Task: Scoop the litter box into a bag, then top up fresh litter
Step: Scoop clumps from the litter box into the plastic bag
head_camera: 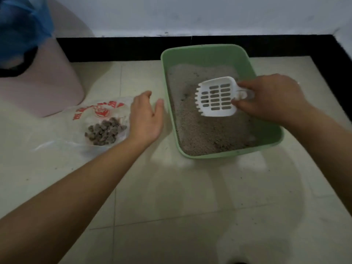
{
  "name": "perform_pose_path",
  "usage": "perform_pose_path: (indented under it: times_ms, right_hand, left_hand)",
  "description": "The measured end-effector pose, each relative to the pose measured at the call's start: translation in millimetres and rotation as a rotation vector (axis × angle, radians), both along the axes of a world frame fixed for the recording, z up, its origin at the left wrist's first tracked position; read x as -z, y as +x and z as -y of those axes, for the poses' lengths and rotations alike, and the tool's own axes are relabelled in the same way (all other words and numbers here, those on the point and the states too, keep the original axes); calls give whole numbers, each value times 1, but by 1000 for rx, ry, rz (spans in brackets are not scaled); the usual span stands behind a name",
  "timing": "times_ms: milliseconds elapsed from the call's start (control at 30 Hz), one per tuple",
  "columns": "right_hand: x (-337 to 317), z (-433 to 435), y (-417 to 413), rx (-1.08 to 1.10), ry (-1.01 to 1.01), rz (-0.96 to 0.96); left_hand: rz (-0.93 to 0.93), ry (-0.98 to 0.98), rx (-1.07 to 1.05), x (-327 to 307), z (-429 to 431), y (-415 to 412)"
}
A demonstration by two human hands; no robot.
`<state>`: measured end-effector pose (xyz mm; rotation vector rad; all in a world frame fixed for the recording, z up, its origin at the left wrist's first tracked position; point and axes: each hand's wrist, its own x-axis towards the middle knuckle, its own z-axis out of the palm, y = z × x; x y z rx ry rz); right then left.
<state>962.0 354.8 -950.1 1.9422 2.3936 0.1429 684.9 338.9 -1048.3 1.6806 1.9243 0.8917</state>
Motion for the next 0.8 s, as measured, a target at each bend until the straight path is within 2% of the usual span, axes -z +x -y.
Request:
perform_pose_path:
  times_ms: [67, 167, 300, 467, 633, 800]
  right_hand:
    - [-4, 1, 23, -63, -34, 63]
    - [-7, 4, 44, -204, -100, 144]
    - [-4, 10, 57, -514, -145, 435]
    - [-8, 6, 69, -638, -188, 668]
    - [14, 4, 74, -667, -188, 688]
    - [26, -9, 85, -674, -216, 578]
  left_hand:
    - [136, -129, 6, 2, 10, 38]
    - [207, -227, 41, 13, 27, 71]
    - [214, -120, -32, 27, 33, 80]
    - [216, -99, -79, 28, 33, 84]
    - [276, -87, -110, 32, 32, 83]
    - [372, -81, -137, 32, 34, 84]
